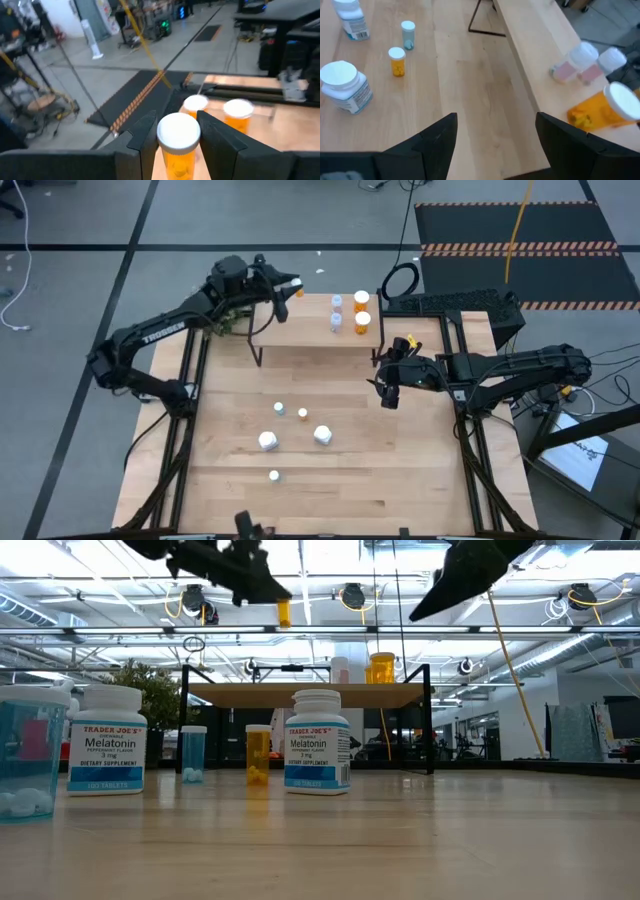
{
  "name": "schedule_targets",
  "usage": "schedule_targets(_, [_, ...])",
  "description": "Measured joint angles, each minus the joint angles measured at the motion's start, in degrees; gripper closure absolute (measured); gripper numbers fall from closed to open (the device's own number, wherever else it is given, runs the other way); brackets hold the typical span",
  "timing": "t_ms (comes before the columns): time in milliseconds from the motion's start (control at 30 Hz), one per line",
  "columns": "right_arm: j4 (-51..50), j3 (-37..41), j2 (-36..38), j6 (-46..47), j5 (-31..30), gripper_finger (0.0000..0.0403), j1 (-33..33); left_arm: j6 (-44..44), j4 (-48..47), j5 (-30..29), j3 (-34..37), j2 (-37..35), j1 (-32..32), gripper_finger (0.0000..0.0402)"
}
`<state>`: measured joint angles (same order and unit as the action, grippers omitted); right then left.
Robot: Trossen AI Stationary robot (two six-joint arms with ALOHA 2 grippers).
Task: Pick and place medicine bottles onto shelf by color
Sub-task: Put the bottom small orange pill bottle on the shelf
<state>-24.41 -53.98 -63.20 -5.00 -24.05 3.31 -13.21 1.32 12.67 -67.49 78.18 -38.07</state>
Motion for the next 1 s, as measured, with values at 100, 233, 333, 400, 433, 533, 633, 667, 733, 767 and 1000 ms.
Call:
schedule_targets(100, [0.6, 0.0, 0.0, -0.8, 0.0, 0.0138, 0.0, 0.9, -0.2, -0.1, -1.3, 3.2, -1.4, 0.0268])
schedule_targets(233, [0.7, 0.0, 0.0, -1.8, 0.0, 0.0138, 0.0, 2.7, 0.5, 0.0, -2.9, 6.6, -2.5, 0.0268])
schedule_targets(333, [0.7, 0.0, 0.0, -2.1, 0.0, 0.0138, 0.0, 2.9, 1.2, -0.1, -3.1, 9.0, -2.6, 0.0268])
schedule_targets(400, [0.6, 0.0, 0.0, -2.4, 0.0, 0.0138, 0.0, 2.9, 1.7, -0.1, -3.1, 10.3, -2.6, 0.0268])
schedule_targets(433, [0.7, 0.0, 0.0, -2.4, 0.0, 0.0138, 0.0, 3.0, 2.0, -0.1, -3.2, 10.9, -2.5, 0.0268])
schedule_targets(533, [0.6, 0.0, 0.0, -2.4, 0.0, 0.0138, 0.0, 3.3, 2.8, -0.1, -3.2, 13.3, -2.0, 0.0268])
schedule_targets(633, [0.6, 0.0, 0.0, -2.4, 0.1, 0.0138, 0.0, 4.1, 3.4, -0.1, -3.2, 15.4, -1.7, 0.0268])
schedule_targets(667, [0.6, 0.0, 0.0, -2.4, 0.1, 0.0138, 0.0, 4.4, 3.7, -0.1, -3.2, 15.9, -1.7, 0.0268])
schedule_targets(733, [0.6, 0.0, 0.0, -2.3, 0.1, 0.0138, 0.0, 5.2, 3.7, -0.2, -3.2, 16.8, -1.7, 0.0268])
schedule_targets(767, [0.6, 0.0, 0.0, -2.3, 0.1, 0.0138, 0.0, 5.8, 3.7, -0.5, -3.2, 17.2, -1.7, 0.0268])
schedule_targets(1000, [0.6, 0.0, 0.0, -2.2, 0.1, 0.0138, 0.0, 8.7, 2.3, -0.8, -3.2, 18.1, -1.6, 0.0268])
